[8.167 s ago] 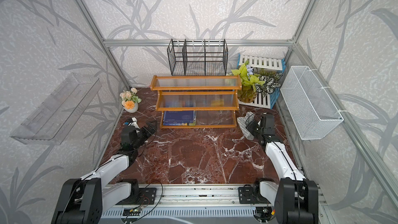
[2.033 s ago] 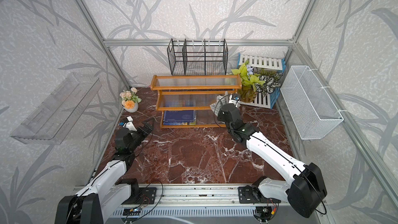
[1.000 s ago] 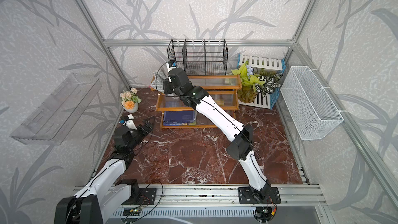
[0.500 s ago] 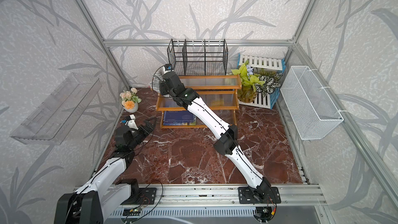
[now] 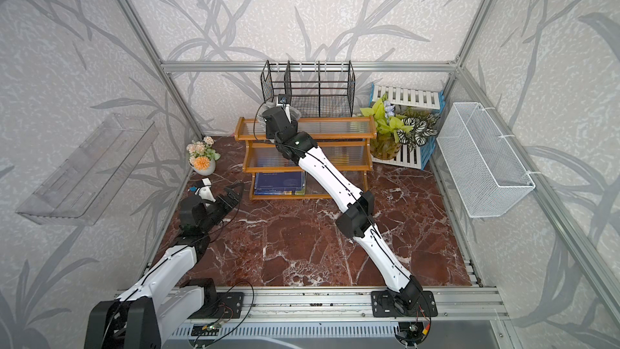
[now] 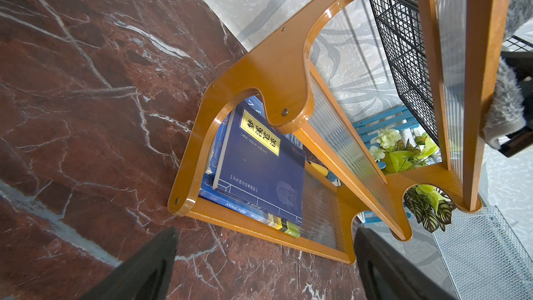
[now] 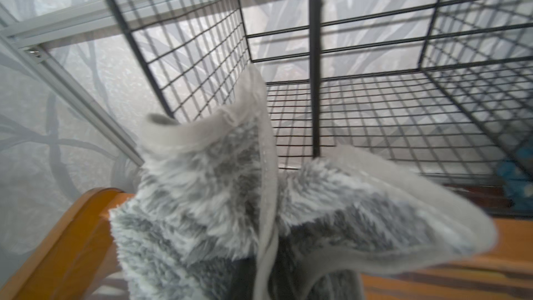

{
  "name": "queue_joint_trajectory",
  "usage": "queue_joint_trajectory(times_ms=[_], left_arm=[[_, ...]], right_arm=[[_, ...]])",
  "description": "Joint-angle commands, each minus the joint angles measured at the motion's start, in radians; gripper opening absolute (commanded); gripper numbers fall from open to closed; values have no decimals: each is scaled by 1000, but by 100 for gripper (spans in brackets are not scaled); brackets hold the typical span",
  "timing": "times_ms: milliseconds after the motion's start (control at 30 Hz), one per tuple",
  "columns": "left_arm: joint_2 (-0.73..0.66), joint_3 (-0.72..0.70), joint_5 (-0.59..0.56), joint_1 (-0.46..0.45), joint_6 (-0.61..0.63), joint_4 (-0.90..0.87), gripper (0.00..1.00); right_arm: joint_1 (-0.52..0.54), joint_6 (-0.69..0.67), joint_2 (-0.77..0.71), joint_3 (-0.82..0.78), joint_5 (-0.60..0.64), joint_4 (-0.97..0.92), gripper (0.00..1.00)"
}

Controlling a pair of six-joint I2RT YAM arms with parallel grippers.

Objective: Wipe the bookshelf clean with a cloth
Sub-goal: Wipe the dust from the shelf.

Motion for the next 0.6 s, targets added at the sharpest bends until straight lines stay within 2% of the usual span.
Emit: queue_joint_trajectory(times_ms=[0, 133, 233, 333, 567], left_arm=[[-17, 13, -13, 6, 18, 21, 100], [-27, 1, -31, 6, 15, 28, 100], [-34, -6, -41, 7, 13, 36, 100], [-37, -3, -42, 7, 15, 33, 100], [-33, -6, -45, 7, 14, 37, 100]], right_arm=[[-34, 31, -61, -89, 165, -158, 0], [-64, 40, -205, -347, 183, -94, 0], [-98, 27, -350, -595, 143, 37, 0], [-162, 47, -463, -788, 117, 88, 0], [-317, 72, -629, -1015, 99, 103, 0]])
